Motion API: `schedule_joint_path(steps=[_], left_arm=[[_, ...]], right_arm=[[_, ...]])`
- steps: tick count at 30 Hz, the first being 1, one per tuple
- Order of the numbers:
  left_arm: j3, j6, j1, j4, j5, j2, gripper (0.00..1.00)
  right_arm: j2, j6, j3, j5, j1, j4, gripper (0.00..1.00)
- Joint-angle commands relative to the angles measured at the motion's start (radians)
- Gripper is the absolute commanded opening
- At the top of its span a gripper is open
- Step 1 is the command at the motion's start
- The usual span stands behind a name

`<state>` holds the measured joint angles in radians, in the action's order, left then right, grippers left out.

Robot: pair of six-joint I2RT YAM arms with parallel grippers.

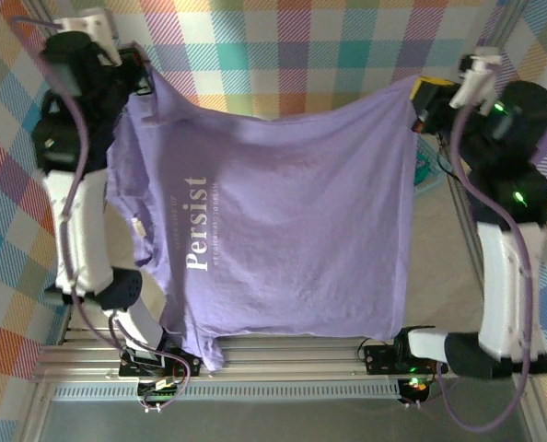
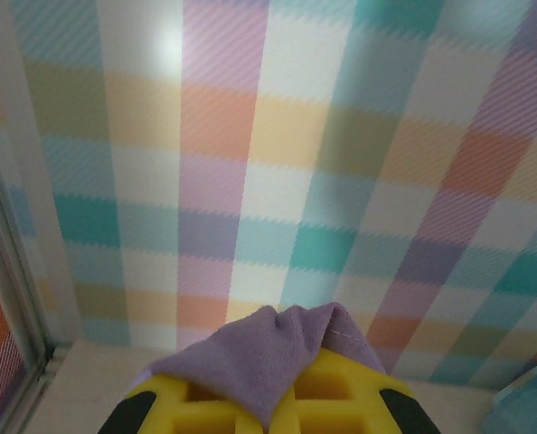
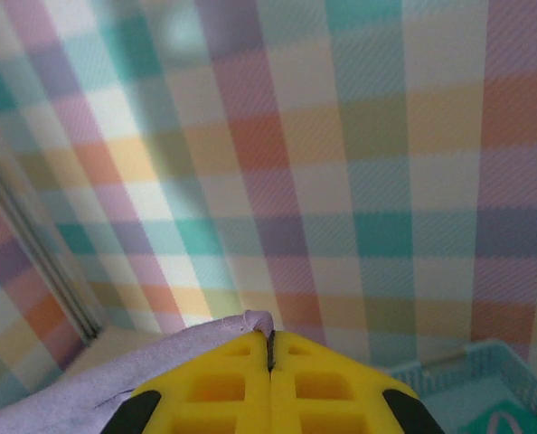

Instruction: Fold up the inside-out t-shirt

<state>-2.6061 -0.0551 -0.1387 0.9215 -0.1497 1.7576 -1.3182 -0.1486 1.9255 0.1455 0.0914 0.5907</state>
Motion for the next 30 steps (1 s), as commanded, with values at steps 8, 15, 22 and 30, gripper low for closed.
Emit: schedule_joint_path(steps=[8,15,22,30], left_arm=[[-0.033,-0.007,0.091,-0.044,0.081,0.264,0.00],[-0.023,-0.034,0.097,-0.020,0.121,0.117,0.00],[0.237,-0.074,0.097,-0.111,0.176,-0.288,0.00],[0.221,-0.098,0.097,-0.095,0.204,-0.559,0.00]], right_arm=[[-0.411,0.001,0.064,0.017,-0.004,-0.094,0.00],[-0.272,0.014,0.018,0.012,-0.004,-0.089,0.00],[0.022,0.006,-0.103,0.025,-0.004,-0.071,0.00],[0.298,0.000,-0.098,0.020,-0.004,0.006,0.00]])
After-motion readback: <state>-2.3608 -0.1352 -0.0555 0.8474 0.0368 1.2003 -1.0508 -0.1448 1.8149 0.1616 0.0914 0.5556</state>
